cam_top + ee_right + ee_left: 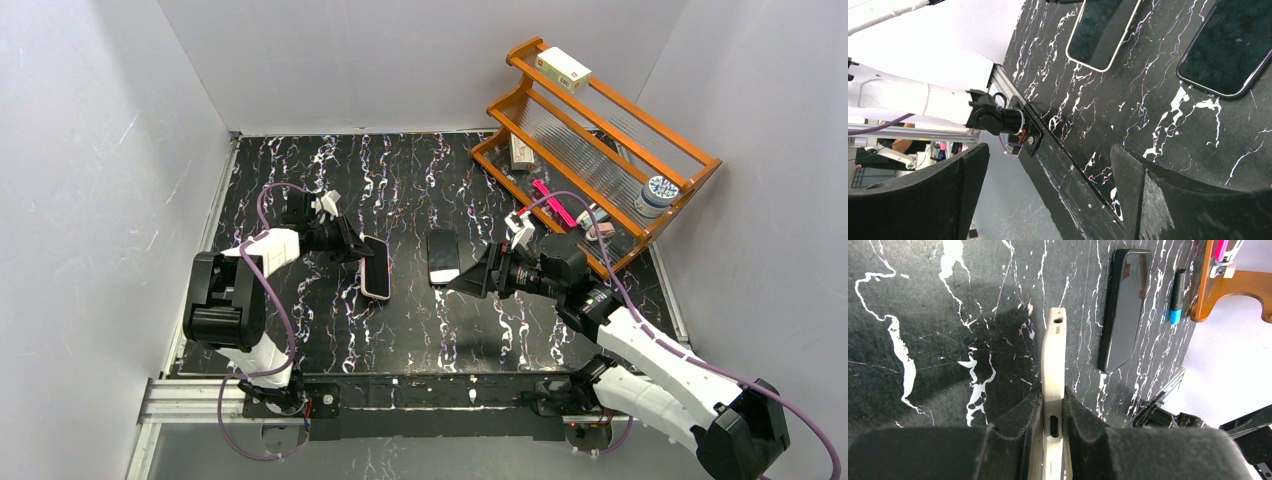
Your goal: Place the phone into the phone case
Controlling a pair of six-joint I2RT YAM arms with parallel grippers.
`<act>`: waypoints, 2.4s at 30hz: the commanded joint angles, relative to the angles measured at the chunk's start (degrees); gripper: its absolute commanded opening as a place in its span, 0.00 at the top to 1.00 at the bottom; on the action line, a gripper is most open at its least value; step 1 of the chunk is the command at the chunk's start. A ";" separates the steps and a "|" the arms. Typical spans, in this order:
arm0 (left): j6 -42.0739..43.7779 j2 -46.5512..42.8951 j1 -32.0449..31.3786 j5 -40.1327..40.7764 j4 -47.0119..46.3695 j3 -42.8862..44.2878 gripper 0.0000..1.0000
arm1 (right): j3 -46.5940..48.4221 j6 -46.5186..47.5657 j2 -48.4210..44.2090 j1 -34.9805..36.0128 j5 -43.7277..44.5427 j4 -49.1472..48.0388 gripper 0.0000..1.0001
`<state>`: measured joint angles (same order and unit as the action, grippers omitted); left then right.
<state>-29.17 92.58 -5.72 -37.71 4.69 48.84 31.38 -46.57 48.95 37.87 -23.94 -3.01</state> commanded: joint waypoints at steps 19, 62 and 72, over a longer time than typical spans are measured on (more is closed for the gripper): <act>6.72 -2.33 0.35 8.57 8.03 3.79 0.57 | 5.20 -1.66 0.81 -0.19 3.82 5.27 0.01; -2.93 -41.83 -1.40 -1.98 6.39 0.59 0.02 | 26.82 -0.84 1.64 -0.20 25.59 29.99 0.01; -4.12 -43.82 -1.58 -1.33 6.29 0.11 0.02 | 26.94 -2.21 2.14 -0.17 22.96 29.53 0.01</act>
<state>-31.99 50.33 -6.98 -38.61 11.51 49.41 56.80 -48.29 51.31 37.87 0.21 27.16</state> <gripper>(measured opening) 0.981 0.984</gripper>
